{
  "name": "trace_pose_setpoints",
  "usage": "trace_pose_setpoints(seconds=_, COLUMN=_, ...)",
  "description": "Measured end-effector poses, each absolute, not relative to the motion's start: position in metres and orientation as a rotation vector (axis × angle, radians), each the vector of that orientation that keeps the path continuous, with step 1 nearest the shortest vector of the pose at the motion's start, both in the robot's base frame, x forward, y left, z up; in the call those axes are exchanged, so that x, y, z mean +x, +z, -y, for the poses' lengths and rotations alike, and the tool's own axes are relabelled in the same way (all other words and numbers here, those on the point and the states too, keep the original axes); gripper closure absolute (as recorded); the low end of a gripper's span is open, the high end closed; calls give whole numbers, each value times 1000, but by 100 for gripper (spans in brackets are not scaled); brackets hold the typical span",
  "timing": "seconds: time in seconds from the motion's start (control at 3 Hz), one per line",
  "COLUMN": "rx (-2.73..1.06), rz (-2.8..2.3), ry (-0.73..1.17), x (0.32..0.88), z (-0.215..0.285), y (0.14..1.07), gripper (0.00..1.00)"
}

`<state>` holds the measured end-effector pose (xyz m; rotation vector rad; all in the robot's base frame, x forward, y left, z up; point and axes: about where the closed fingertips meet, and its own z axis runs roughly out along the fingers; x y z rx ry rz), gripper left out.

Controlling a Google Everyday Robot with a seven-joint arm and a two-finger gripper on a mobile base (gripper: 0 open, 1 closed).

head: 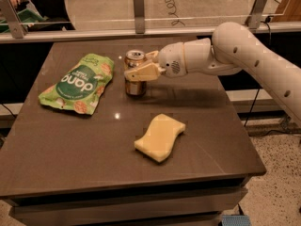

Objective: Move orange can near green rice chip bag

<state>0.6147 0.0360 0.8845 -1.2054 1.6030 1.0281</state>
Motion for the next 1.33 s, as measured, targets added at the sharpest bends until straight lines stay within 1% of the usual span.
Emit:
trace_pose_setpoints(seconds=0.67, rx=-1316, rz=-1530, ry=1100, x=600, z=-97, y=885, gripper=100)
trace_pose_setpoints(seconds=1.33, rx=-1382, rz=-1476, ry=1144, x=586, z=-126, y=890, gripper=100)
